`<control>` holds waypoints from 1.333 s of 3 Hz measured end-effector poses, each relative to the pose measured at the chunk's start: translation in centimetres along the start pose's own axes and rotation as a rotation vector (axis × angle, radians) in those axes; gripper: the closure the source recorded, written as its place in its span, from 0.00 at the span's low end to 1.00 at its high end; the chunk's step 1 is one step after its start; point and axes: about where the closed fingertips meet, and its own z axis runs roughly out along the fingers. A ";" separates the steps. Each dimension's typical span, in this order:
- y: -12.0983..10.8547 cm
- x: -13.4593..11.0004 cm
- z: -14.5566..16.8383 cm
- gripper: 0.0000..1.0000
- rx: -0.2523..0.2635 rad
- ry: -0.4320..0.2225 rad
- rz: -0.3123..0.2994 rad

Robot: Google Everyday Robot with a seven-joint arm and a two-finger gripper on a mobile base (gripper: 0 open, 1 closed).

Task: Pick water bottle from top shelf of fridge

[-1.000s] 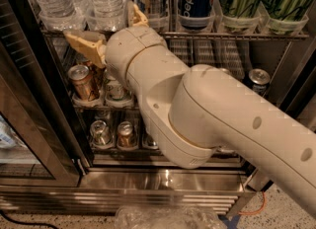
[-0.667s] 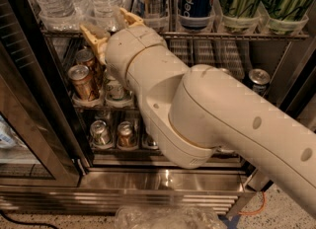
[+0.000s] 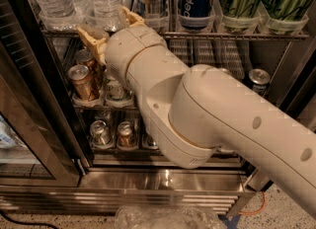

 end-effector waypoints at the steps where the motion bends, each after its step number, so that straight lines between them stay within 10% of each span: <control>1: -0.4 -0.3 0.4 0.32 0.014 -0.012 0.013; 4: -1.7 0.6 2.2 0.32 0.070 0.003 0.060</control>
Offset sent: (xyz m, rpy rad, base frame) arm 0.0262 -0.0126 0.0030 0.0962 0.0312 -0.0946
